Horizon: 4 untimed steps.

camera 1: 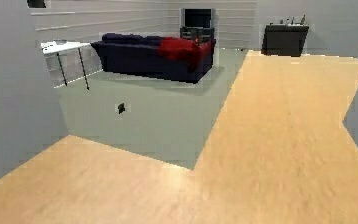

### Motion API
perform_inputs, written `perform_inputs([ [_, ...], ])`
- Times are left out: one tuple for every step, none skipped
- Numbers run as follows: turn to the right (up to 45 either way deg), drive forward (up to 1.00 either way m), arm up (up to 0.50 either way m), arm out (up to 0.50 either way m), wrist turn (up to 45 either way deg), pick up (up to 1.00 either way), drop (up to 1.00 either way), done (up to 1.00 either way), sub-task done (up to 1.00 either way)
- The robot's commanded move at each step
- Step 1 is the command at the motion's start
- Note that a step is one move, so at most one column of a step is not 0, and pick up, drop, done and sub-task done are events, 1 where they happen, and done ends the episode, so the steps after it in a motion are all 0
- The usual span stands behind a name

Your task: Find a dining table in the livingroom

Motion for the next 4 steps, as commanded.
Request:
perform_inputs([
  [-9.0, 0.00, 0.00, 0.00, 0.0, 0.00, 0.00, 0.00, 0.00],
  [0.0, 1.00, 0.00, 0.00, 0.0, 0.00, 0.00, 0.00, 0.00],
  [-3.0, 0.00, 0.00, 0.00, 0.0, 0.00, 0.00, 0.00, 0.00],
  [6.0, 0.00, 0.00, 0.00, 0.0, 0.00, 0.00, 0.00, 0.00],
])
